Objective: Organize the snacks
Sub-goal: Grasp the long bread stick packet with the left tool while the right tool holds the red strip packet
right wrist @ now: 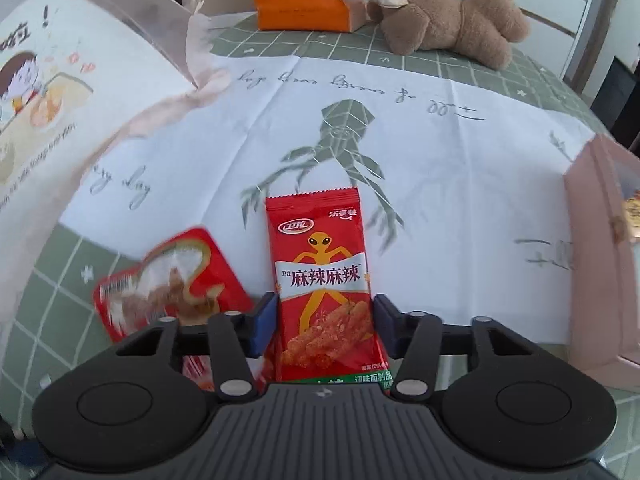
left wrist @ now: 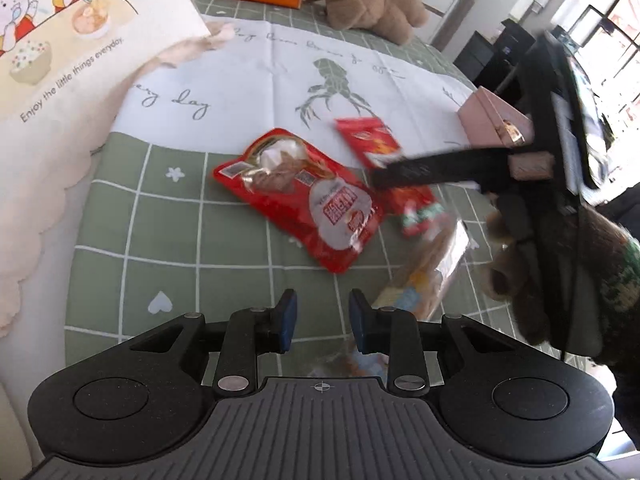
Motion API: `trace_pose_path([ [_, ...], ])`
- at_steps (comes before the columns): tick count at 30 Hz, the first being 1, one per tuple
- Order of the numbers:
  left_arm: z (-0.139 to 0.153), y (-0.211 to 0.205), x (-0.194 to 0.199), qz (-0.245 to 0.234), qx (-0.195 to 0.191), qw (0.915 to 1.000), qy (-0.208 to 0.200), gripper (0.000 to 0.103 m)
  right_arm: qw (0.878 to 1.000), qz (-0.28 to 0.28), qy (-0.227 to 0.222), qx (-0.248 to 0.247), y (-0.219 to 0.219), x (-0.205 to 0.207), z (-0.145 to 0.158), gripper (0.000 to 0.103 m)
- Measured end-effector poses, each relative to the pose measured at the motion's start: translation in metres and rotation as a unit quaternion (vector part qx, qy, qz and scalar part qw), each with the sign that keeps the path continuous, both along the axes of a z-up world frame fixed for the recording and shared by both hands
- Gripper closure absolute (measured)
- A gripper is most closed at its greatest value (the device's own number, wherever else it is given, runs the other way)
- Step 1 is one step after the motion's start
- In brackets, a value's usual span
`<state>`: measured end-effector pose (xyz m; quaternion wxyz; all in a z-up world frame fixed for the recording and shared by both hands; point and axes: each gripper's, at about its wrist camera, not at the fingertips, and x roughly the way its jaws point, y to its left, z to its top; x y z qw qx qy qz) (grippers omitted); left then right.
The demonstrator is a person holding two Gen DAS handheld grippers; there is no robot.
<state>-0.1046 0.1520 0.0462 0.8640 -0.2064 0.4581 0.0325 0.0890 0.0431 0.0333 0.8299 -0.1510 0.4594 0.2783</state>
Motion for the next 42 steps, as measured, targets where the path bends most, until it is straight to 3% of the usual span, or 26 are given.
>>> trace_pose_path([
  [4, 0.001, -0.006, 0.001, -0.033, -0.002, 0.9994, -0.013, 0.071, 0.999, -0.041, 0.003, -0.008, -0.043, -0.007, 0.0, 0.054],
  [6, 0.004, -0.017, 0.004, -0.076, 0.006, 0.9968, -0.023, 0.071, 0.998, -0.056, -0.002, -0.017, -0.064, -0.018, 0.001, 0.054],
  [9, 0.007, -0.042, 0.011, -0.145, 0.022, 0.9887, -0.031, 0.071, 0.997, -0.06, -0.022, -0.036, -0.091, -0.038, -0.001, 0.054],
  [13, 0.005, -0.077, 0.016, -0.213, 0.069, 0.9743, -0.03, 0.069, 0.996, -0.085, -0.016, -0.032, -0.121, -0.055, -0.001, 0.054],
  [20, -0.001, -0.103, 0.028, -0.241, 0.089, 0.9659, -0.03, 0.07, 0.996, -0.08, -0.02, -0.04, -0.142, -0.072, 0.003, 0.054],
  [26, 0.0, -0.121, 0.028, -0.311, 0.094, 0.9453, -0.026, 0.071, 0.994, -0.104, 0.0, -0.026, -0.161, -0.065, 0.001, 0.053],
  [29, 0.001, -0.128, 0.025, -0.324, 0.106, 0.9398, -0.026, 0.07, 0.993, -0.112, 0.004, -0.02, -0.166, -0.061, -0.001, 0.051],
  [31, 0.0, -0.128, 0.027, -0.32, 0.108, 0.9409, -0.024, 0.067, 0.994, -0.11, 0.003, -0.018, -0.165, -0.061, 0.001, 0.051],
  [34, -0.001, -0.121, 0.03, -0.29, 0.116, 0.9497, -0.023, 0.066, 0.995, -0.098, -0.003, -0.019, -0.163, -0.066, 0.009, 0.051],
  [38, -0.008, -0.105, 0.04, -0.23, 0.16, 0.9601, -0.003, 0.071, 0.997, -0.07, -0.006, -0.008, -0.17, -0.081, 0.028, 0.051],
  [42, -0.016, -0.086, 0.049, -0.19, 0.134, 0.9725, 0.016, 0.071, 0.998, -0.067, 0.015, -0.001, -0.185, -0.092, 0.036, 0.05],
])
